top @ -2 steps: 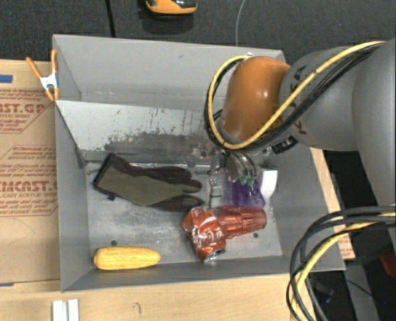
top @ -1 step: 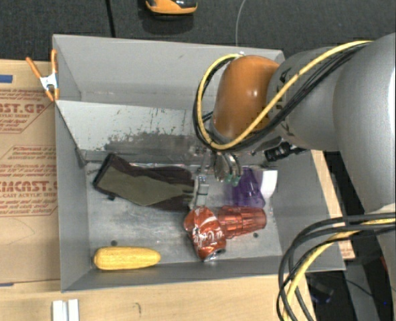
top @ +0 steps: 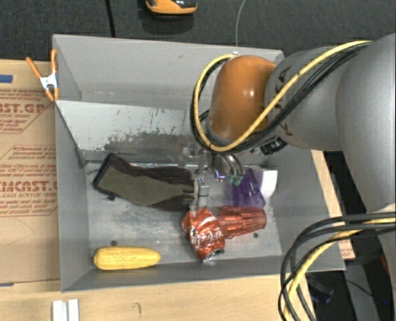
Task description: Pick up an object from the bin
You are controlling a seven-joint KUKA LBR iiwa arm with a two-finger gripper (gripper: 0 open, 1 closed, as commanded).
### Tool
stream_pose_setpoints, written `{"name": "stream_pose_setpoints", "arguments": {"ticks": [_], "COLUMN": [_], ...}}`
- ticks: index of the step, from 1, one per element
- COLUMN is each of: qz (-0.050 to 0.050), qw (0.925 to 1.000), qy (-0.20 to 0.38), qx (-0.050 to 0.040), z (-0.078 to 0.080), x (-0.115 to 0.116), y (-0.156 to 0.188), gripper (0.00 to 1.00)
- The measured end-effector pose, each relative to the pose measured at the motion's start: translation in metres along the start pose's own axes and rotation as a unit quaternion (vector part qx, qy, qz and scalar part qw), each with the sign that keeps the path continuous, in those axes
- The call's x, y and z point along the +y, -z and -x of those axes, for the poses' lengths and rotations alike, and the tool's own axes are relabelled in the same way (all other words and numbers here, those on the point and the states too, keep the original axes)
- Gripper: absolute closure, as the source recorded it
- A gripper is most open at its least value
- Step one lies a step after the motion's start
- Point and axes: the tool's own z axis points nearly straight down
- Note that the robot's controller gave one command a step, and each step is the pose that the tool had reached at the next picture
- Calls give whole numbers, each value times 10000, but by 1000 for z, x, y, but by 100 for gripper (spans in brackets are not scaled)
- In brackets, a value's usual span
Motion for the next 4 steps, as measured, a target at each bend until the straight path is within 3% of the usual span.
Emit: {"name": "stream_pose_setpoints", "arguments": {"ticks": [1, 2, 4], "qz": [8, 4, 0], "qw": [9940, 9989, 9995], "qy": [-1093, -461, -320], "qx": [-11, -37, -8], "z": [-7, -4, -5], "x": [5, 6, 6], "y": [-51, -65, -58], "gripper": [0, 100, 100]}}
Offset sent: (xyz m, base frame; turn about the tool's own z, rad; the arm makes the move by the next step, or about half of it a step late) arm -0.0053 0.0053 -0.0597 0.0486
